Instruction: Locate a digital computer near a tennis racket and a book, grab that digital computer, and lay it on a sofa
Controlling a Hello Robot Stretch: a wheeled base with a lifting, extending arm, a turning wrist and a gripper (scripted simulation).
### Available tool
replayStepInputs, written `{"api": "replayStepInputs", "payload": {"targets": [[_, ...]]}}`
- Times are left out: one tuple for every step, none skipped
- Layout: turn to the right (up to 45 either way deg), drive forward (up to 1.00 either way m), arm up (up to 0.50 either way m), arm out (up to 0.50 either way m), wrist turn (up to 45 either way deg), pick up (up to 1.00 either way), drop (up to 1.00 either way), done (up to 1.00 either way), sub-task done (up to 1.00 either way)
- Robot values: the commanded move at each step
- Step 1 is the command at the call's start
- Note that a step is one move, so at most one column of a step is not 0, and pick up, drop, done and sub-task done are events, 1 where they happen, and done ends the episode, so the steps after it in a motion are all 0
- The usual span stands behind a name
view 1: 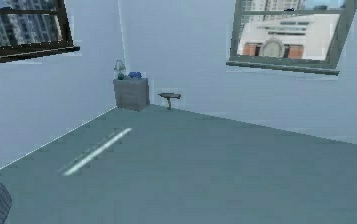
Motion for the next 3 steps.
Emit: {"api": "replayStepInputs", "payload": {"targets": [[0.0,0.0,0.0,0.0,-45.0,0.0,0.0,0.0,0.0],[0.0,0.0,0.0,0.0,-33.0,0.0,0.0,0.0,0.0],[0.0,0.0,0.0,-0.42,0.0,0.0,0.0,0.0,0.0]]}}
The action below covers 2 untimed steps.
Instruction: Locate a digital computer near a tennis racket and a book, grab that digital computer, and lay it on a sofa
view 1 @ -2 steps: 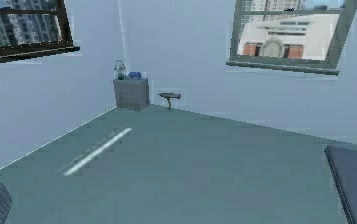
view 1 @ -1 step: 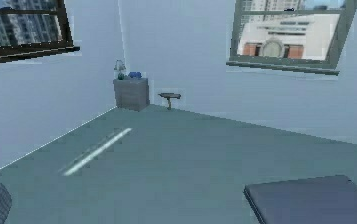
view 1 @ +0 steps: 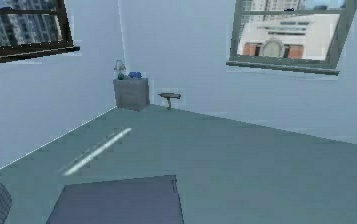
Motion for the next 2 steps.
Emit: {"api": "replayStepInputs", "payload": {"targets": [[-45.0,0.0,0.0,0.0,0.0,0.0,0.0,0.0,0.0],[-24.0,0.0,0.0,0.0,0.0,0.0,0.0,0.0,0.0]]}}
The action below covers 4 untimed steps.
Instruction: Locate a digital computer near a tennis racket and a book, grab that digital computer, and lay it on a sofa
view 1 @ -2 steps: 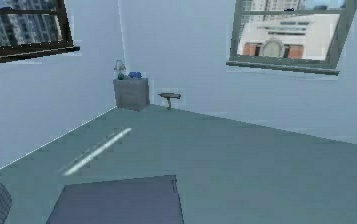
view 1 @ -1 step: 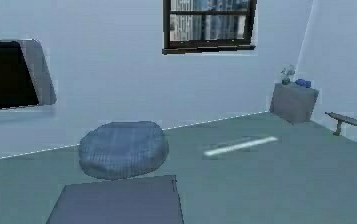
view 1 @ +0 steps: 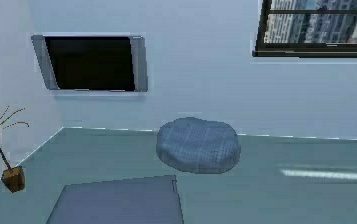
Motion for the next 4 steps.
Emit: {"api": "replayStepInputs", "payload": {"targets": [[0.0,0.05,0.0,0.0,0.0,0.0,0.0,0.0,0.0],[-45.0,0.0,0.0,0.0,0.0,0.0,0.0,0.0,0.0],[-30.0,0.0,0.0,0.0,0.0,0.0,0.0,0.0,0.0],[0.0,1.0,0.0,0.0,0.0,0.0,0.0,0.0,0.0]]}}
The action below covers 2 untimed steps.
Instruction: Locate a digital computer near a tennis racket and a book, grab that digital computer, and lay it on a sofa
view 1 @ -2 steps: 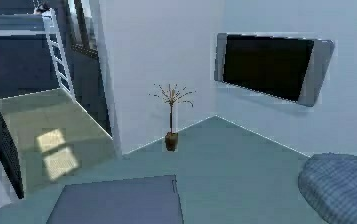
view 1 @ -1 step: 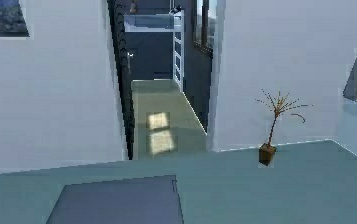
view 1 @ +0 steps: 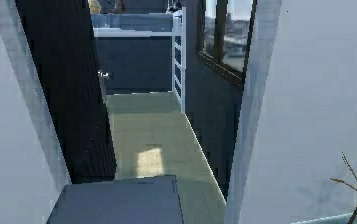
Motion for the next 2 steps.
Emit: {"api": "replayStepInputs", "payload": {"targets": [[0.0,1.0,0.0,0.0,0.0,0.0,0.0,0.0,0.0],[-3.0,0.0,0.0,0.0,0.0,0.0,0.0,0.0,0.0]]}}
